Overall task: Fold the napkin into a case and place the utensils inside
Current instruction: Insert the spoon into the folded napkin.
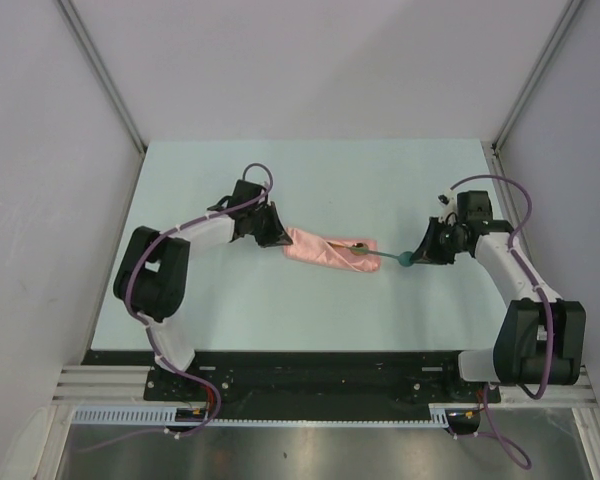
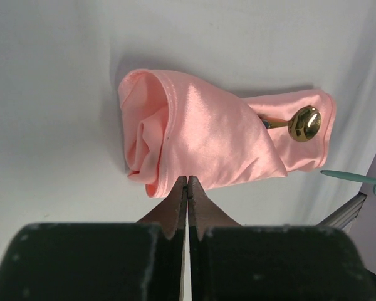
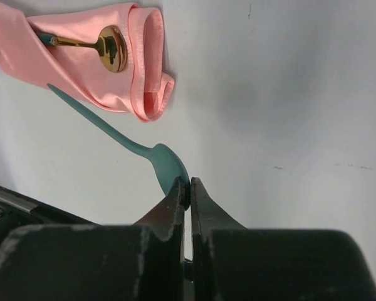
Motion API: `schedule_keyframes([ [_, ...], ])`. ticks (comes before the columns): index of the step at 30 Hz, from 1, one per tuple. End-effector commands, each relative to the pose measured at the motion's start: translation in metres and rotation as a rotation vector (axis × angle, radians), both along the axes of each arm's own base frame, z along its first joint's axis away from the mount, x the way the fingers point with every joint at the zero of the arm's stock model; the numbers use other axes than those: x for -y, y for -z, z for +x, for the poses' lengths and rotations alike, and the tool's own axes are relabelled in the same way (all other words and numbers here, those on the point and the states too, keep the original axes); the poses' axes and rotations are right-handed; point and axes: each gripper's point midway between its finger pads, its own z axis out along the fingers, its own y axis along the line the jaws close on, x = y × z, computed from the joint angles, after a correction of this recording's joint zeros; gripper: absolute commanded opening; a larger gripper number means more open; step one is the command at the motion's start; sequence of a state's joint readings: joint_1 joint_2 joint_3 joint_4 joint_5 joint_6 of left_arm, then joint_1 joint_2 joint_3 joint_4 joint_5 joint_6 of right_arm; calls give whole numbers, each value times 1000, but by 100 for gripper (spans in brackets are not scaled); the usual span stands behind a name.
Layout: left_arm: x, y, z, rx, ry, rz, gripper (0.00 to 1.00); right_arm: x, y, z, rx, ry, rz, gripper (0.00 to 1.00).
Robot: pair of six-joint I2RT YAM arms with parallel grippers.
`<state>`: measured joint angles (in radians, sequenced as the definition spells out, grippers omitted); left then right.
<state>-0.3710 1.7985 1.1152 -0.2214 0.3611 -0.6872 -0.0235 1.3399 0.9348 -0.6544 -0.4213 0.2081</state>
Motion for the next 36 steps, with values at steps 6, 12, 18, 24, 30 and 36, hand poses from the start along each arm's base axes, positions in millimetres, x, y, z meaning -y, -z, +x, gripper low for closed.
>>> schedule_keyframes([
  [6,-2,6,18,27,-2,48,0,-13,-2,27,19,-9,-17,0],
  [12,-4,14,13,12,0,60,0,-21,6,39,5,-27,-30,0],
  [18,-5,17,12,7,0,66,0,-24,17,43,-17,-34,-36,0],
  [24,-6,22,9,-4,0,72,0,-32,21,45,-22,-56,-33,0],
  [30,-6,24,9,-8,1,70,0,-54,31,48,-31,-76,9,0],
  [36,-7,23,8,-8,2,73,0,-78,34,58,-21,-87,46,0],
])
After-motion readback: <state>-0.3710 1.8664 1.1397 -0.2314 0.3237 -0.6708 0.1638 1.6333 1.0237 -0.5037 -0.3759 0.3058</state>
